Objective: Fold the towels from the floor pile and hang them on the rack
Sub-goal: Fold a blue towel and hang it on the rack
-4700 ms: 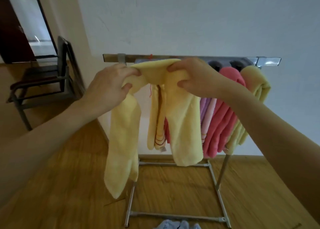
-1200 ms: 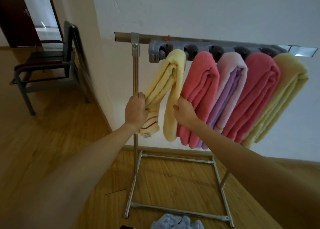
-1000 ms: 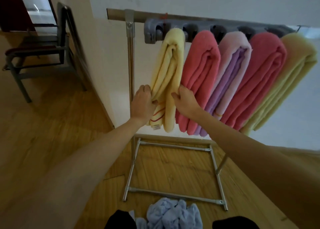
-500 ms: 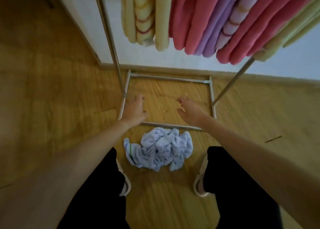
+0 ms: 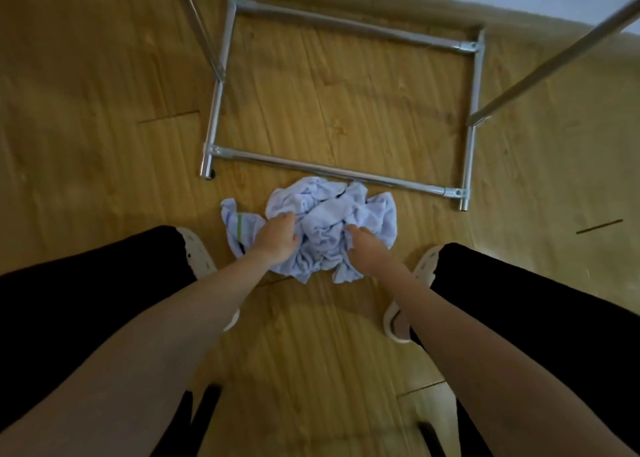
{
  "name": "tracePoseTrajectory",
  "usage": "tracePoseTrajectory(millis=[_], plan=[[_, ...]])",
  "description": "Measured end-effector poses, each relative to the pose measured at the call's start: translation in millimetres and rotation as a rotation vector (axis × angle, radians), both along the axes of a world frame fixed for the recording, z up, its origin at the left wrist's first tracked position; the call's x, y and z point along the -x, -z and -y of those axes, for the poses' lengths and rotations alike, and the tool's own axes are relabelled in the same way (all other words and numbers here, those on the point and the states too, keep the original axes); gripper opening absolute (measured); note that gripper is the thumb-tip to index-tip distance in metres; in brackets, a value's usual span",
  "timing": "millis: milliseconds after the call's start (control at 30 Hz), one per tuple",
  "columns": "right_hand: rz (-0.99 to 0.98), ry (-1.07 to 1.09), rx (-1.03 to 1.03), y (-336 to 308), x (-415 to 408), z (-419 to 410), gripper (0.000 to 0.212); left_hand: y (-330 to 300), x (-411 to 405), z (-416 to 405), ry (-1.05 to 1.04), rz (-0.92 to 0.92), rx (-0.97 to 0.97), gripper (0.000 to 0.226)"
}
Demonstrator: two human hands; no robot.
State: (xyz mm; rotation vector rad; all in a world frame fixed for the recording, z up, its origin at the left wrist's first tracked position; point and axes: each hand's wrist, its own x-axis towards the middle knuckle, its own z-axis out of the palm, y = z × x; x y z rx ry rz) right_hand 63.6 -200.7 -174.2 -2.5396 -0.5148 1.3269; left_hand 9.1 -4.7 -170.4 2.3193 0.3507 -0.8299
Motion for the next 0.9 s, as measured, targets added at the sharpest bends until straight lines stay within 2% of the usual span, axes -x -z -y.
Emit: tracePoseTrajectory(millis=[200,333,433,500,567,633,667,767,900], plan=[[0.148,0.007,0.012,45,-15,-9,0.056,45,-17,26,-0.190,0.004,0.048,0.023],[0.154,0.010,0.049,60,-36,-10,0.060,63,-24,34,-0.319,-0.023,0.087,0.033],[0.151,-0.017,0.022,68,-44,-9,0.067,65,-26,41,-0.442,-0.015,0.141,0.017],[0.131,-0.058,0.060,70,-45,-8,0.065,59,-25,45,-0.532,0.026,0.183,0.022],[0.125,-0.120,0.097,68,-44,-7,0.045,50,-24,48,-0.656,0.056,0.238,0.016],[0.110,-0.094,0.037,60,-39,-6,0.020,38,-22,46,-0.825,0.043,0.331,0.011],[0.102,-0.058,-0.001,54,-35,-6,0.017,32,-21,45,-0.893,0.033,0.369,0.011],[0.084,0.014,-0.053,28,-24,-4,0.019,12,-11,39,-0.980,0.079,0.439,0.009],[0.100,0.031,-0.147,-16,-2,-3,0.040,-27,0,41,-1.143,0.087,0.576,0.013]])
